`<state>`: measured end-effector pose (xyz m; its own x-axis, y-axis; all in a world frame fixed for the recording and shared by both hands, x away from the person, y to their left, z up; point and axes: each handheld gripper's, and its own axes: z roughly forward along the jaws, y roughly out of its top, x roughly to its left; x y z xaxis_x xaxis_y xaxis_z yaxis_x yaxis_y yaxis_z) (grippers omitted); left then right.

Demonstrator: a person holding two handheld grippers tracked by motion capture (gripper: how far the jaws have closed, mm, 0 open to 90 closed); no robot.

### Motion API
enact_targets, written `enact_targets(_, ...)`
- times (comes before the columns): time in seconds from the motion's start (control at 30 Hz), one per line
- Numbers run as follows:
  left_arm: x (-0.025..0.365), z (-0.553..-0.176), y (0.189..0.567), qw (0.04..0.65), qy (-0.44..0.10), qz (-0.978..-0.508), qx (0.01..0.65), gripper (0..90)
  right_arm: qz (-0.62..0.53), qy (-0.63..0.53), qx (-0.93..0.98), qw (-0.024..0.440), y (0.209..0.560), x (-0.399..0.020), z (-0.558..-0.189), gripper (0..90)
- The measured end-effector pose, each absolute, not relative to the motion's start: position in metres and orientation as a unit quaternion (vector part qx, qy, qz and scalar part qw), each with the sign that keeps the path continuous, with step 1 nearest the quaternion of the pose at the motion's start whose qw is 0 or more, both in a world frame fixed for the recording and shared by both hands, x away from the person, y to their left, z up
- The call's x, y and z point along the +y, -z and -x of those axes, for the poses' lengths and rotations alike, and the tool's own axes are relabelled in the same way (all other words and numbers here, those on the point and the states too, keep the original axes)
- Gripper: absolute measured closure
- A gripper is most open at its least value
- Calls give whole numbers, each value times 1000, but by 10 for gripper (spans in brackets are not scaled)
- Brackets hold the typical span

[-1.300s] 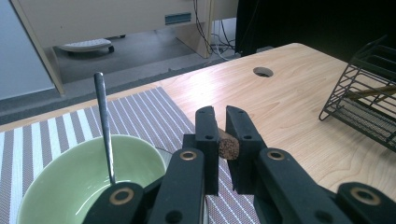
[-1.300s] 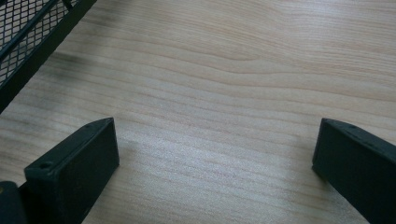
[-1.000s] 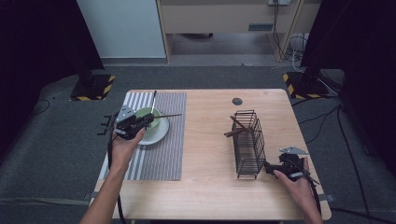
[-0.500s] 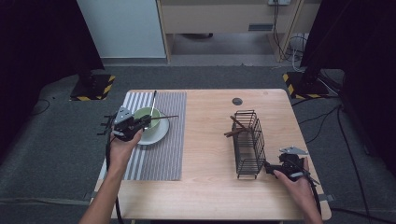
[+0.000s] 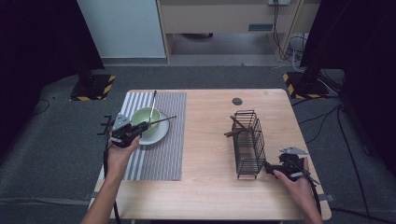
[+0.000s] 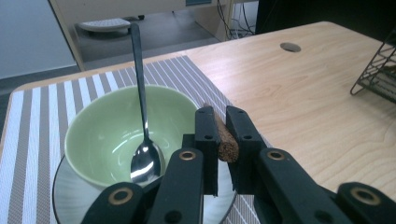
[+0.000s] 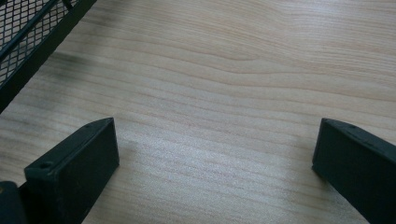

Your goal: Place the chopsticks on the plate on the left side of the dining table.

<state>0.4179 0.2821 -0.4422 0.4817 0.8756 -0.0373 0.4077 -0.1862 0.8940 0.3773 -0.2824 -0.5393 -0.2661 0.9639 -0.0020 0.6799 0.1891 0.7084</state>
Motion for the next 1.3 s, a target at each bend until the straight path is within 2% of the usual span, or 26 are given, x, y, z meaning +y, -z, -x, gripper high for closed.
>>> enact_targets(0.53, 288, -392, 473, 447, -252, -734, 444, 832, -559, -305, 735, 234, 539, -282, -377, 6)
enact_targets(1.3, 291, -387, 493, 425, -241, -749, 448, 832, -559, -304, 735, 234, 539, -282, -377, 6)
